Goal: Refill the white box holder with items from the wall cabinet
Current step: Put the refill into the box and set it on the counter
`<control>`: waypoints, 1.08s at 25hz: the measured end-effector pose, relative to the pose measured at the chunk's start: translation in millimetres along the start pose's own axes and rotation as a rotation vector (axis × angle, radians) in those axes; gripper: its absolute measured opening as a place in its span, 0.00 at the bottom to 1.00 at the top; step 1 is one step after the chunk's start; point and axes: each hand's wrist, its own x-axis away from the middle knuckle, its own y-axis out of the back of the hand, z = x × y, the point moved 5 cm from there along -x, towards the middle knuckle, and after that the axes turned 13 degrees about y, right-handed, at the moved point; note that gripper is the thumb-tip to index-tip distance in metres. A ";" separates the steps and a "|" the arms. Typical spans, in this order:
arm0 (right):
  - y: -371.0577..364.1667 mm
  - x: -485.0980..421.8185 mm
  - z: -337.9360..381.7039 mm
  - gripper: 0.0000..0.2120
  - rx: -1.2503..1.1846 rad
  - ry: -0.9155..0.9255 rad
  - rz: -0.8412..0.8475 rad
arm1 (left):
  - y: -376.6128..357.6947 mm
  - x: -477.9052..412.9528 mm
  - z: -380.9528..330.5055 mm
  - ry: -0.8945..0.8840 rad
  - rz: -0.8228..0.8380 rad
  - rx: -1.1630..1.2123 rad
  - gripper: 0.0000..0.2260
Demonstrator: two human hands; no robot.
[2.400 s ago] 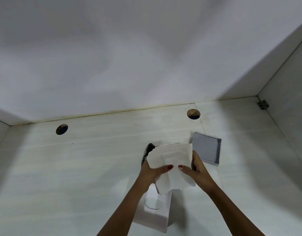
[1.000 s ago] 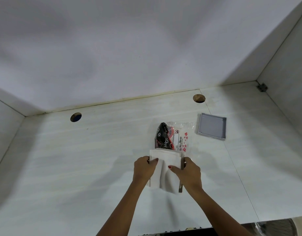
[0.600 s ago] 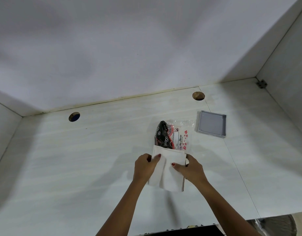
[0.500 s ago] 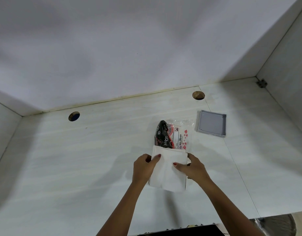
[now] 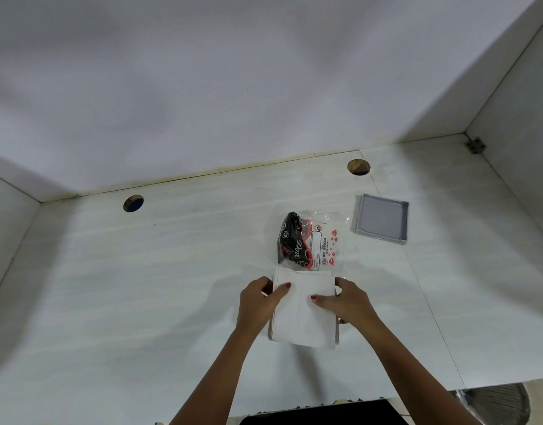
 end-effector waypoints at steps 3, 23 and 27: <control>-0.9 -0.2 -1.5 0.28 0.033 0.035 -0.039 | -0.2 3.2 2.6 0.012 0.001 0.021 0.11; -28.6 -0.4 -17.2 0.28 0.116 0.165 -0.288 | -15.0 -3.7 11.9 -0.039 -0.118 -0.062 0.22; -33.9 -7.0 -16.9 0.25 0.174 0.136 -0.260 | -22.8 -10.9 11.6 0.095 -0.043 -0.284 0.21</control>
